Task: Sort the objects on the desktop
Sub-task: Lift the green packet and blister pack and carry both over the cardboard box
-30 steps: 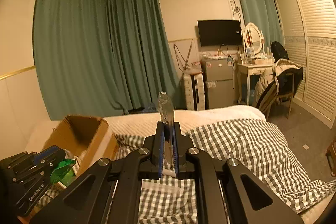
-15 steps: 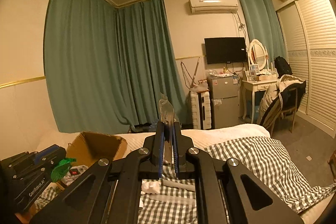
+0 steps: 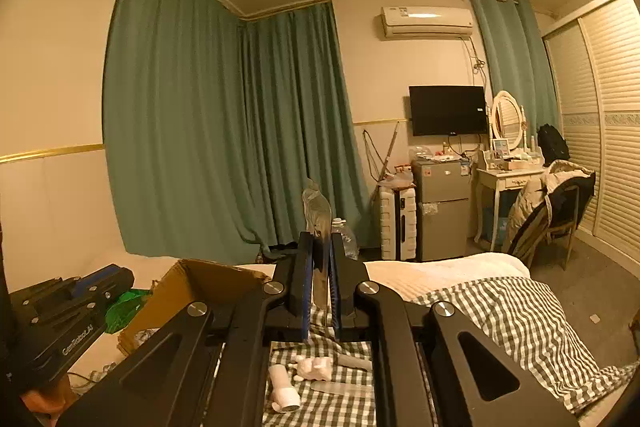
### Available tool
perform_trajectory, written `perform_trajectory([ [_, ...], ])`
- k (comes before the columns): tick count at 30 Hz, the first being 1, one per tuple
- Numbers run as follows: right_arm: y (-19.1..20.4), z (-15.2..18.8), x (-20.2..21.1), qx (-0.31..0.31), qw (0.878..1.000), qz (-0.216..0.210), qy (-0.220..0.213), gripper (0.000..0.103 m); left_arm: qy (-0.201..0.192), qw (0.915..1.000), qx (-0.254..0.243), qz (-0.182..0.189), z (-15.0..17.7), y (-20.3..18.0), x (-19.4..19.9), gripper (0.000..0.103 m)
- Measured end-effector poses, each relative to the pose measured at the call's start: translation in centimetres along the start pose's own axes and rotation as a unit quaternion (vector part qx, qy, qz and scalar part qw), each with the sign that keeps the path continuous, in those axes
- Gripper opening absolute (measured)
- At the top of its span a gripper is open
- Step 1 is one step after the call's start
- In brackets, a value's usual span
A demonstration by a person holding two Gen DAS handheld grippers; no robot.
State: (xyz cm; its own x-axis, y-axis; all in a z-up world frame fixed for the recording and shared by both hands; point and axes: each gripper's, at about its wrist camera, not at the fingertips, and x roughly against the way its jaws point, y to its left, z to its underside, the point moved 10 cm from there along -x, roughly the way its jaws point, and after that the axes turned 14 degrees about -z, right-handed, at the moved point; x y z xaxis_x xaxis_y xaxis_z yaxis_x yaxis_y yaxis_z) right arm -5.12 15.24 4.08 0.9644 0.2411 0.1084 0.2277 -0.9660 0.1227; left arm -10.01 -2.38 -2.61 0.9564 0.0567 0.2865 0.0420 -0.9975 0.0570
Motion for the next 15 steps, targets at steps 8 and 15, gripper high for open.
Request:
perform_trajectory([
  [8,2.8,0.0,-1.9,0.014,1.000,-0.017,0.005,0.007,0.003,0.9999,0.013,0.000,-0.3,2.1,-0.9,0.013],
  [15,5.2,0.6,-3.5,0.025,0.999,-0.034,0.013,0.007,0.000,0.9998,0.017,-0.007,-0.5,3.6,-1.7,0.013],
])
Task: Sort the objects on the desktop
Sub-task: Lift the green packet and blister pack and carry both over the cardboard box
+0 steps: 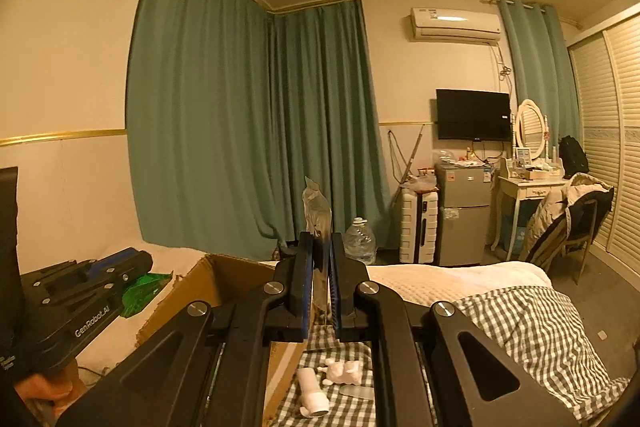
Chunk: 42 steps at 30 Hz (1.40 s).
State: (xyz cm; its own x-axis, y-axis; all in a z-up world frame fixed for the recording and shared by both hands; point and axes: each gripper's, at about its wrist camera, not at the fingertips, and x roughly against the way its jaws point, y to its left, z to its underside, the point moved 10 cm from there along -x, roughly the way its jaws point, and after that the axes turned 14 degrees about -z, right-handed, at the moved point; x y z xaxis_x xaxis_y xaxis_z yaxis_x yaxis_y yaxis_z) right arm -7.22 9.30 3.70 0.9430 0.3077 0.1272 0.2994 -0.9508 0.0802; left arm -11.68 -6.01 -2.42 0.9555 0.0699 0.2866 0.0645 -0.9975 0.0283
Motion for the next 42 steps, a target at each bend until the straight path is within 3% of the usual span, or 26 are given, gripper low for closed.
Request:
perform_trajectory([
  [20,2.9,2.5,-6.3,0.012,0.999,-0.041,0.032,0.007,0.017,0.9993,0.003,-0.034,0.7,3.6,-4.3,0.013],
  [42,4.9,9.3,-14.8,0.013,0.989,-0.100,0.111,0.007,0.078,0.9953,0.002,-0.057,4.6,5.5,-11.6,0.013],
])
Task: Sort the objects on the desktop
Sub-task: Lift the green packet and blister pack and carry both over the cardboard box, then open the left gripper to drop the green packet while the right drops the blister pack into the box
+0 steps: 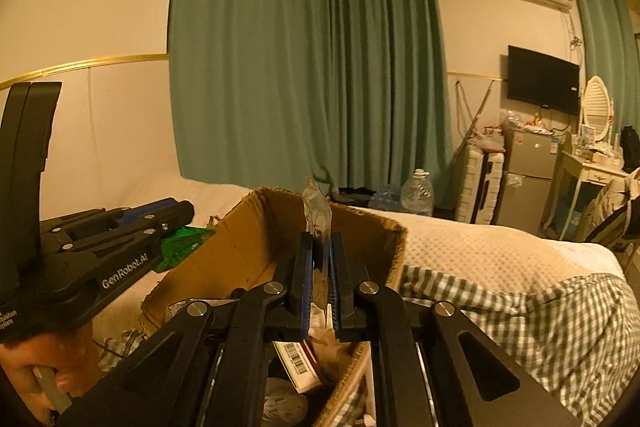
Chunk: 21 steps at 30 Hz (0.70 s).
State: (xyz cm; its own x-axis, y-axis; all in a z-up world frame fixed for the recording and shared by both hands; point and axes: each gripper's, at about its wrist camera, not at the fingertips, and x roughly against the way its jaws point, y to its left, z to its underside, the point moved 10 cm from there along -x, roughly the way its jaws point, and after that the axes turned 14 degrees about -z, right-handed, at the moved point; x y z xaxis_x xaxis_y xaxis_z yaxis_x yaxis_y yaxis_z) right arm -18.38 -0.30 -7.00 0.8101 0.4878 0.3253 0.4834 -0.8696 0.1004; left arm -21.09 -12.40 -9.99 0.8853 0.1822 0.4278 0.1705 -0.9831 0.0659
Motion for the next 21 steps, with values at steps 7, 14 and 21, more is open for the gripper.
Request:
perform_trajectory([
  [7,-0.3,1.9,-3.7,-0.008,0.999,-0.021,0.025,0.007,0.029,0.9995,-0.011,-0.004,1.1,-0.8,-3.0,0.013],
  [14,-1.4,3.8,-7.0,-0.032,0.997,-0.035,0.059,0.007,0.067,0.9972,-0.032,-0.009,3.1,-1.7,-5.9,0.013],
  [21,-1.8,5.5,-10.0,-0.048,0.993,-0.047,0.093,0.007,0.117,0.9919,-0.038,-0.032,5.1,-1.0,-8.7,0.013],
])
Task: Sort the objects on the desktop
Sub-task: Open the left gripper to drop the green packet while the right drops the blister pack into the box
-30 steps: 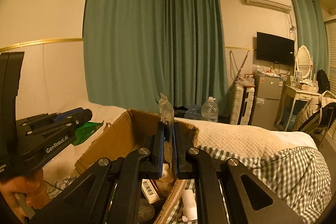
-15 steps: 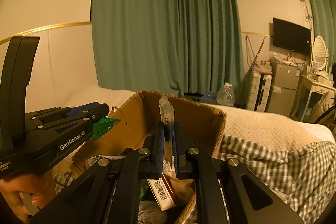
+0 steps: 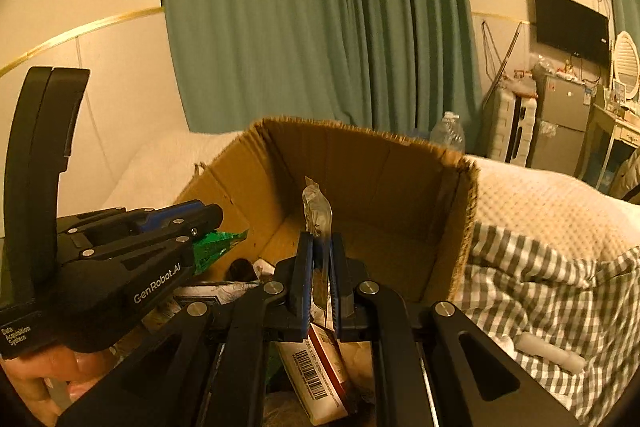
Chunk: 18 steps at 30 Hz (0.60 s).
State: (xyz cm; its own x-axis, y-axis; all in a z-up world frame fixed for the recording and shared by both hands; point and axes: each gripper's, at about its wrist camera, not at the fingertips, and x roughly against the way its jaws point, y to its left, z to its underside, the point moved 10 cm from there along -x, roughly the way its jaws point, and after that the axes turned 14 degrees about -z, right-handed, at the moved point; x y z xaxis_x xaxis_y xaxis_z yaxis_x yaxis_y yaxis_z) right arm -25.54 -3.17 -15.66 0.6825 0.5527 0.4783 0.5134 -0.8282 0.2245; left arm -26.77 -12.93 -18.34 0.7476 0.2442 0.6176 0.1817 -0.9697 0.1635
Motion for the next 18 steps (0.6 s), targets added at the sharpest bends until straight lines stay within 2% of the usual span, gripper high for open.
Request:
perform_trajectory([
  [7,-1.0,1.7,-2.3,-0.021,0.999,-0.001,0.049,0.007,0.052,0.9984,-0.018,-0.012,1.7,-0.7,-2.7,0.013],
  [11,-1.5,3.0,-3.5,-0.030,0.995,-0.001,0.091,0.007,0.077,0.9964,-0.032,-0.015,2.5,-1.1,-3.4,0.013],
  [15,-1.3,3.9,-4.0,-0.018,0.993,0.011,0.119,0.007,0.084,0.9953,-0.044,-0.019,2.9,-1.4,-3.6,0.013],
  [18,-1.3,4.1,-3.8,-0.014,0.992,0.015,0.122,0.007,0.082,0.9955,-0.040,-0.025,2.9,-1.2,-3.4,0.017],
])
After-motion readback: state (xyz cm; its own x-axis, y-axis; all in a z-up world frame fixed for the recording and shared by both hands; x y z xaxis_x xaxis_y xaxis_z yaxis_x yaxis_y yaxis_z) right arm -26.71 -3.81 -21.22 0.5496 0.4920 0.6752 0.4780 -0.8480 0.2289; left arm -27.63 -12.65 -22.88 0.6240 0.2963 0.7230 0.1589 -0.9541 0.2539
